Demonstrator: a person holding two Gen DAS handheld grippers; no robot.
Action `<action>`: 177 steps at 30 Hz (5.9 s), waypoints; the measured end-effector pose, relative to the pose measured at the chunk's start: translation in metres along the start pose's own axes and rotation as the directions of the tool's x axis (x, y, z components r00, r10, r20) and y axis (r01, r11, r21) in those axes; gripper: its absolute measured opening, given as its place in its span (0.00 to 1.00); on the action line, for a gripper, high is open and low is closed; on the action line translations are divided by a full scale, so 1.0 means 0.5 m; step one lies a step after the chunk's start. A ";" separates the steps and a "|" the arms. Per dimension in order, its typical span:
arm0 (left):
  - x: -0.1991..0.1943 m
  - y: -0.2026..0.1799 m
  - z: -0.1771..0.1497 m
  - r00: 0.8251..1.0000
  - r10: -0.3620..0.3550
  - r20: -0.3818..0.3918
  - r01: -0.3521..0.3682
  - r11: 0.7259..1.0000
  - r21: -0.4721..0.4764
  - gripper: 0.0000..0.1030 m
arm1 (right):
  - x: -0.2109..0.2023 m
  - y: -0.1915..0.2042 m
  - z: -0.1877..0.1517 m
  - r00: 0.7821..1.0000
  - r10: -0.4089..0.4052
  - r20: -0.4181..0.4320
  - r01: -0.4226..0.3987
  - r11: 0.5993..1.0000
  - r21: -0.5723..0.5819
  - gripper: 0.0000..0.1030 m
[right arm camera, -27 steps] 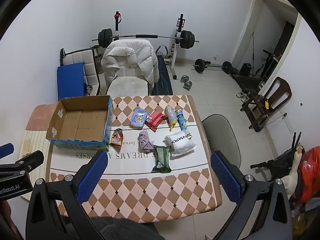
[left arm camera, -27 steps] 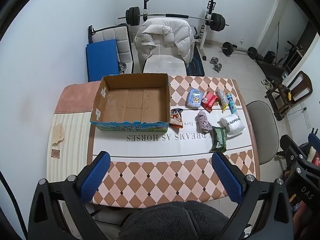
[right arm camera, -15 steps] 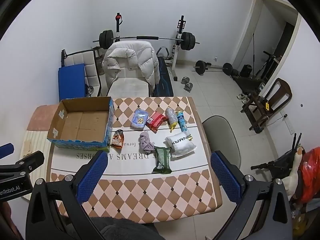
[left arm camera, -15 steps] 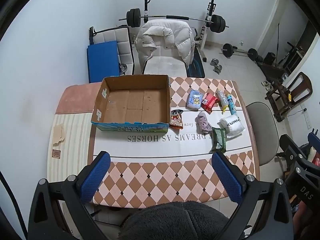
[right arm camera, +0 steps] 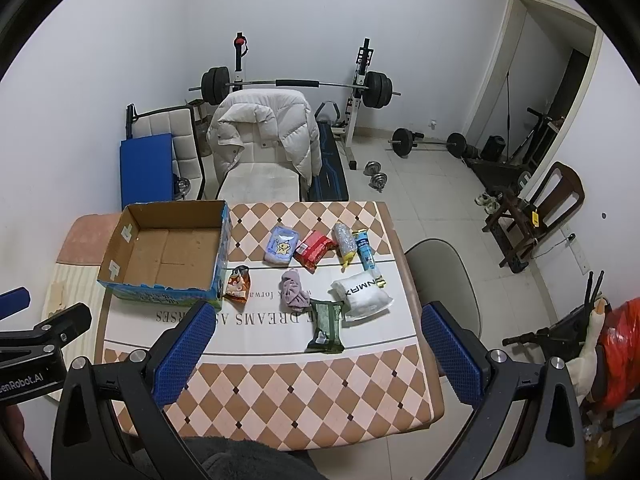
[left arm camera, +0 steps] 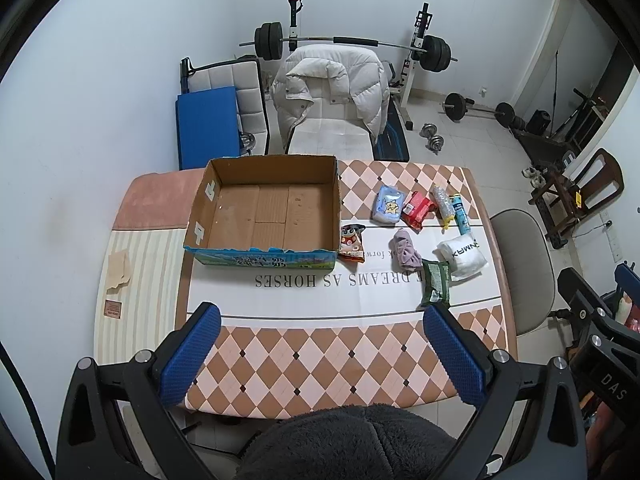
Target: Organize soft objects
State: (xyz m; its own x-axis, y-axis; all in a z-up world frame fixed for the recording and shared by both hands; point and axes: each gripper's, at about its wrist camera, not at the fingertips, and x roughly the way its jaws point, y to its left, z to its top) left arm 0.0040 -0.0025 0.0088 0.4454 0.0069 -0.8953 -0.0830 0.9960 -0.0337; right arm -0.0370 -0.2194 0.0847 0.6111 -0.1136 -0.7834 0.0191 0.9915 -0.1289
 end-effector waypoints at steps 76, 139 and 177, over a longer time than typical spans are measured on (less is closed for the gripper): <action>0.043 -0.014 0.068 0.999 0.015 0.050 -0.016 1.000 0.026 1.00 | 0.076 -0.066 0.038 0.993 0.108 -0.051 -0.100 0.986 0.134 1.00; 0.712 -0.224 0.177 0.887 -0.064 -0.457 0.115 0.990 0.085 0.33 | 0.966 -0.200 -0.122 0.713 0.233 -0.661 -0.127 0.970 0.206 0.70; 0.958 0.379 0.393 0.745 -0.241 -0.622 0.148 0.969 -0.198 0.35 | 1.052 0.661 0.189 0.700 0.294 -0.650 -0.287 0.950 0.121 0.71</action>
State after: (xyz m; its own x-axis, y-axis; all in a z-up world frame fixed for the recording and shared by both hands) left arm 0.3768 0.2072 -0.3391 -0.2025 -0.2901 -0.9353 -0.1912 0.9484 -0.2528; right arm 0.3656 0.0544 -0.3125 -0.0811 0.1703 -0.9821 -0.0616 0.9826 0.1754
